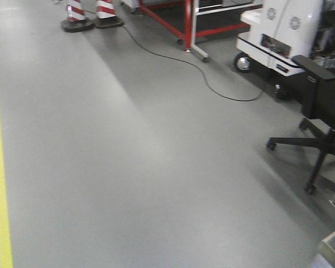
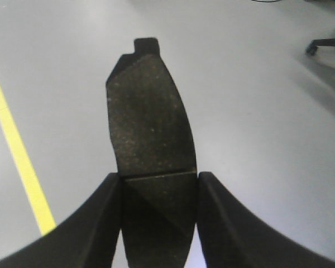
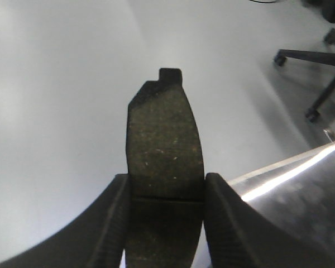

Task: Move and align brake pads A on conveyor
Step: 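Drive forward along the yellow floor line carrying both pads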

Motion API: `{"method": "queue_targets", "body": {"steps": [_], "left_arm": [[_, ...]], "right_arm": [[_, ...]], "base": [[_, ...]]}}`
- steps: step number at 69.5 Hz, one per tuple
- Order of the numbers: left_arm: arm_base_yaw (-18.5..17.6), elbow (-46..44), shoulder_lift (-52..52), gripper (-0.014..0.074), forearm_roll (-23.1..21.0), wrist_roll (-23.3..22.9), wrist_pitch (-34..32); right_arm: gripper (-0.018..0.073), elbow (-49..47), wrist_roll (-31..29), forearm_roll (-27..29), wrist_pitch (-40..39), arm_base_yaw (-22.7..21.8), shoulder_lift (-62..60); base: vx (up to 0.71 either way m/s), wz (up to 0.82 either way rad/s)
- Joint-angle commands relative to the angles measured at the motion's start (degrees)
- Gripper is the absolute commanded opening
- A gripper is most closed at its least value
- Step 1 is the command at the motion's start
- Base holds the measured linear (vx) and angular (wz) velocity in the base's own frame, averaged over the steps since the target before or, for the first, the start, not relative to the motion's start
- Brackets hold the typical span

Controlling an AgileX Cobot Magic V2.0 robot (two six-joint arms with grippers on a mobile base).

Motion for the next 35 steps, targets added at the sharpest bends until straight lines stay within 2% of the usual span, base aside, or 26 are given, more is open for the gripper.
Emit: {"method": "queue_targets", "body": {"steps": [1,35], "left_arm": [[-0.33,-1.66,0.33,0.0174,-0.71,-0.40,-4.60],[-0.33,-1.66,0.33,0.0174,-0.71,-0.40,-4.60]], "right_arm": [[0.0188,-1.76,-0.62,0.03,-4.80,-0.30,0.07],[0.0188,-1.76,-0.57,0.01,-4.80,-0.30,0.07]], "base": [[0.00,0.46],[0.02,0.49]]}}
